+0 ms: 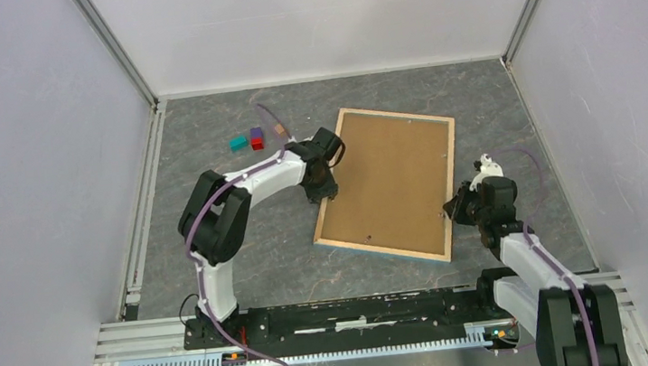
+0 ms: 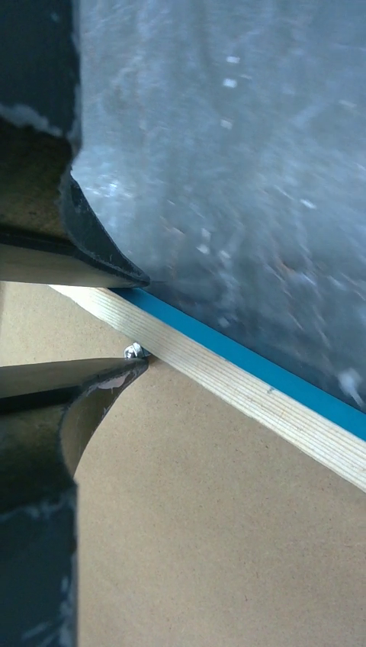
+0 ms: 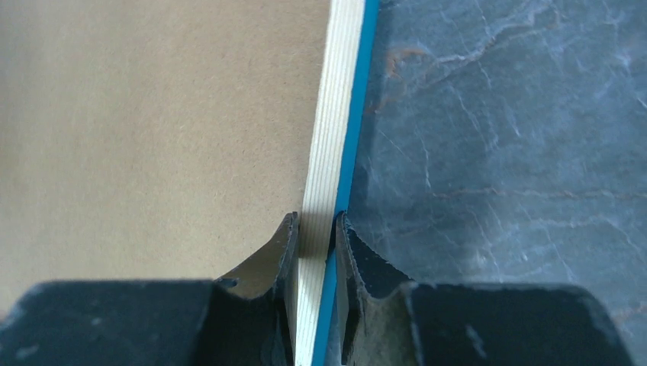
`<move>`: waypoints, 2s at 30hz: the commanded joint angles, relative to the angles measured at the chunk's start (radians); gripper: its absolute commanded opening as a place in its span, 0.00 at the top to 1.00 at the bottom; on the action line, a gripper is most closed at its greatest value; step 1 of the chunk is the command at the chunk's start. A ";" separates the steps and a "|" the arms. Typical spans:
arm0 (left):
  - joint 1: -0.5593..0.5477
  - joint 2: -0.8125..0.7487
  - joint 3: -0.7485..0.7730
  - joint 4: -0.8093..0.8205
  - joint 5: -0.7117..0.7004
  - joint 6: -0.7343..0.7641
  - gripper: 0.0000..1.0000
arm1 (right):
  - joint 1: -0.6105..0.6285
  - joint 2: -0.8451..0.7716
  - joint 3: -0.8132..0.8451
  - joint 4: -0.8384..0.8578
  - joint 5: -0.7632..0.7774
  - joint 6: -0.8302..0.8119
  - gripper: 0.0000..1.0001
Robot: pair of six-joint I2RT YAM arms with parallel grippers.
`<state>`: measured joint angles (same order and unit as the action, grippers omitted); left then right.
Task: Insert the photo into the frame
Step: Install the photo frame at the center of the board, then adjust the photo frame at the center of the board.
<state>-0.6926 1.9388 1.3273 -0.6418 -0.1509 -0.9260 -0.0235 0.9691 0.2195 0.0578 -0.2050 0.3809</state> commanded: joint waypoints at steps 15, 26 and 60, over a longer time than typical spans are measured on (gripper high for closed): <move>0.063 -0.172 0.092 -0.009 -0.080 0.393 0.02 | 0.137 -0.117 0.223 -0.326 0.073 -0.097 0.24; -0.042 -0.505 -0.401 0.286 0.293 0.273 0.00 | 0.098 0.404 0.741 -0.204 0.279 -0.217 0.05; 0.046 -0.201 -0.415 0.410 0.485 0.156 0.00 | -0.061 0.788 0.768 -0.198 0.003 -0.099 0.12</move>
<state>-0.6971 1.6646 0.8757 -0.2523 0.4175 -0.7486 -0.0975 1.9083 1.1732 -0.0708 -0.1947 0.2058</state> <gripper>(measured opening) 0.996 0.894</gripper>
